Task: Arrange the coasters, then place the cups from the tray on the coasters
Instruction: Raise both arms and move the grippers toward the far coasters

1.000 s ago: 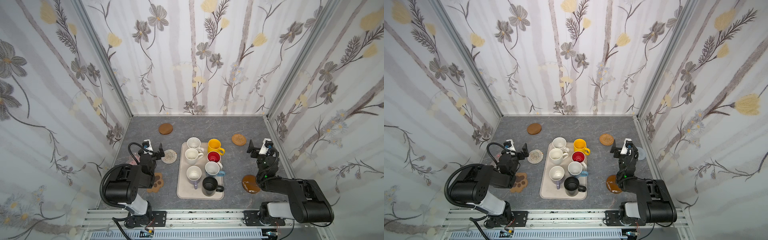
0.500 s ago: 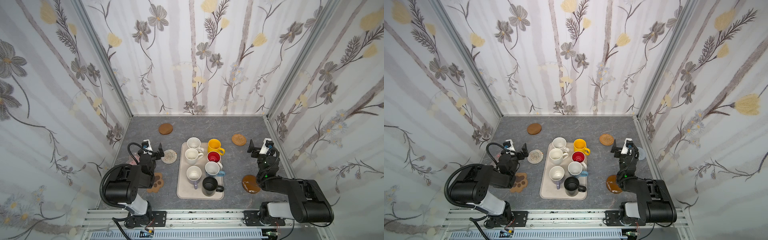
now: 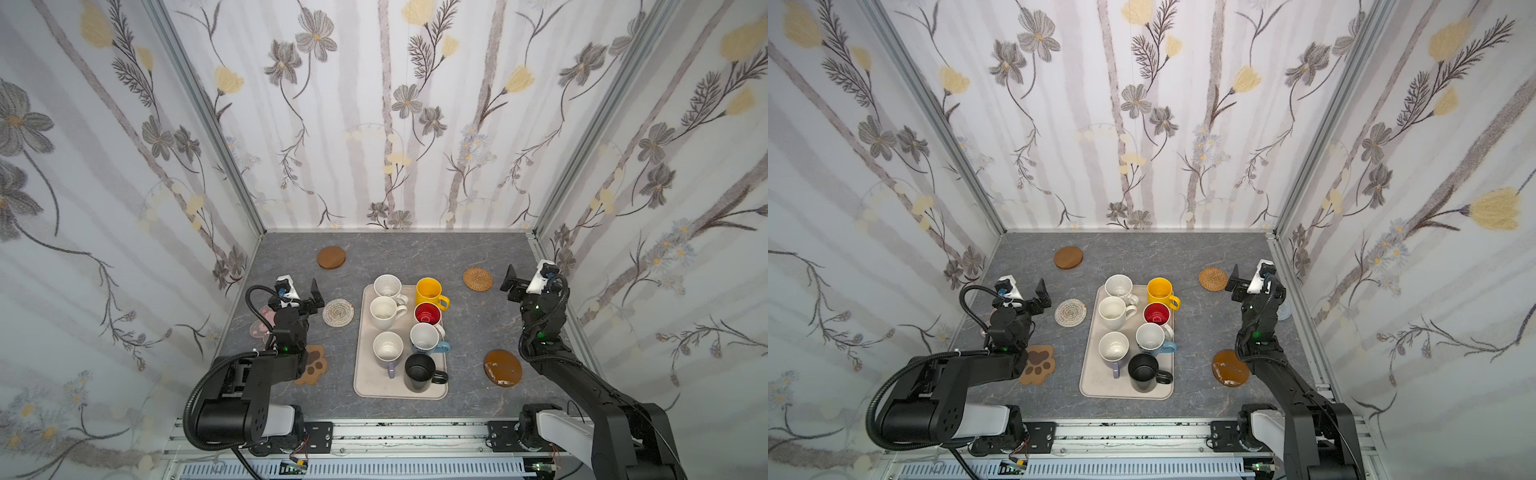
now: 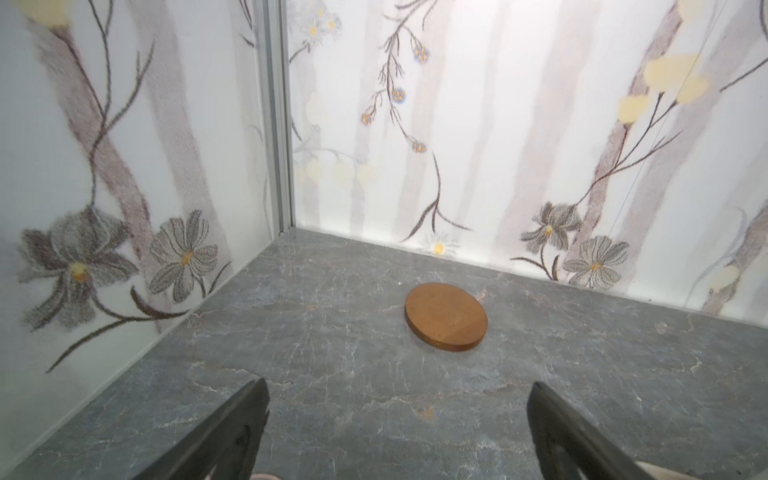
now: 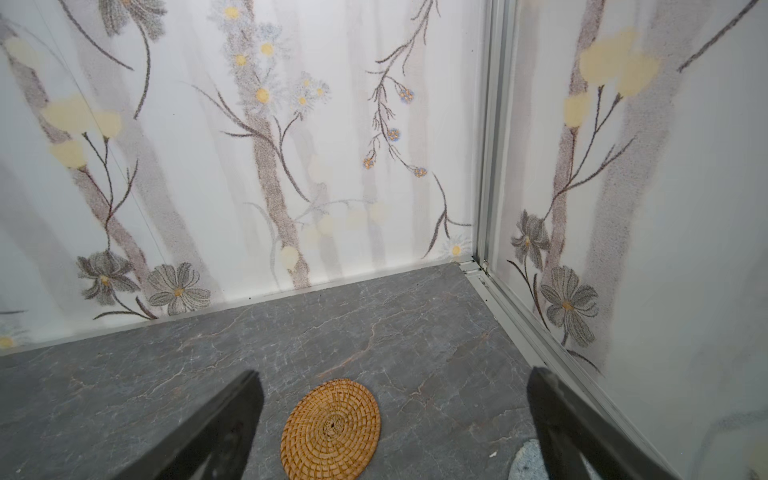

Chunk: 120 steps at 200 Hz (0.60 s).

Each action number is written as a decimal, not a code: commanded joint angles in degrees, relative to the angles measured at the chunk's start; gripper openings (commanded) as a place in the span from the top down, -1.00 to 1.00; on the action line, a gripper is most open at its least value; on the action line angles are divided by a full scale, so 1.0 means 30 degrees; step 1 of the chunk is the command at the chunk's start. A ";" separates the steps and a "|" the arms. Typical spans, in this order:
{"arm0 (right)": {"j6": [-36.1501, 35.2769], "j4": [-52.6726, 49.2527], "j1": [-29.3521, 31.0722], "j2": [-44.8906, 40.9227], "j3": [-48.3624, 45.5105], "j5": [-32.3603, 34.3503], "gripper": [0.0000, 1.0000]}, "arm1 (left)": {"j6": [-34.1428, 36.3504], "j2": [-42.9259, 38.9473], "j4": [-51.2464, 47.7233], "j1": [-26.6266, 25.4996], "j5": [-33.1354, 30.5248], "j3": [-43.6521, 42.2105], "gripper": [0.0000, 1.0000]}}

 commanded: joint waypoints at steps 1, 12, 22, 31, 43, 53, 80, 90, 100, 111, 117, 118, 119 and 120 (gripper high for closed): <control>0.1565 -0.4231 0.0090 -0.1262 0.1077 0.0805 -0.99 | -0.0864 -0.2114 -0.1663 -0.0001 -0.0511 0.0389 -1.00; 0.1895 -0.5268 0.0090 -0.1905 0.1563 0.0648 -0.99 | -0.1363 -0.3214 -0.2893 -0.0040 -0.0044 0.0985 -1.00; 0.2162 -0.6174 0.0090 -0.2333 0.2014 0.0395 -0.99 | -0.1934 -0.4158 -0.4196 -0.0038 0.0471 0.1717 -1.00; 0.2451 -0.7187 0.0090 -0.2664 0.2597 0.0047 -0.99 | -0.2573 -0.4995 -0.5426 -0.0073 0.0805 0.2361 -1.00; 0.2741 -0.8350 0.0090 -0.2944 0.3406 -0.0527 -0.99 | -0.3383 -0.5855 -0.6774 -0.0216 0.1449 0.3198 -1.00; 0.2882 -0.9125 0.0141 -0.3017 0.3980 -0.0905 -0.99 | -0.3908 -0.6340 -0.7739 -0.0414 0.2010 0.3929 -1.00; 0.3678 -1.0974 0.0381 -0.2787 0.5502 -0.1111 -0.99 | -0.4474 -0.5854 -1.2189 -0.1529 0.2192 0.7063 -1.00; 0.3899 -1.1677 0.0509 -0.2464 0.6076 -0.1264 -0.99 | -0.4849 -0.4974 -1.4329 -0.1970 0.1531 0.8845 -1.00; 0.4033 -1.2217 0.0693 -0.2120 0.6859 -0.1434 -0.99 | -0.5199 -0.4008 -1.5960 -0.2279 0.1128 1.0262 -1.00; 0.4164 -1.2751 0.0876 -0.1502 0.7464 -0.1677 -0.99 | -0.5633 -0.2947 -1.7057 -0.2521 0.1042 1.1565 -1.00; 0.4209 -1.2904 0.0936 -0.1170 0.7736 -0.1943 -0.99 | -0.5880 -0.2377 -1.7451 -0.2625 0.1094 1.2153 -1.00; 0.4209 -1.2904 0.0936 -0.1170 0.7736 -0.1943 -0.99 | -0.5900 -0.2280 -1.7508 -0.2646 0.1111 1.2251 -1.00; 0.4225 -1.2932 0.0938 -0.1125 0.7773 -0.2020 -0.99 | -0.5940 -0.2188 -1.7581 -0.2671 0.1119 1.2343 -1.00; 0.4234 -1.2946 0.0939 -0.1044 0.7806 -0.2058 -0.98 | -0.5974 -0.2097 -1.7632 -0.2699 0.1138 1.2448 -1.00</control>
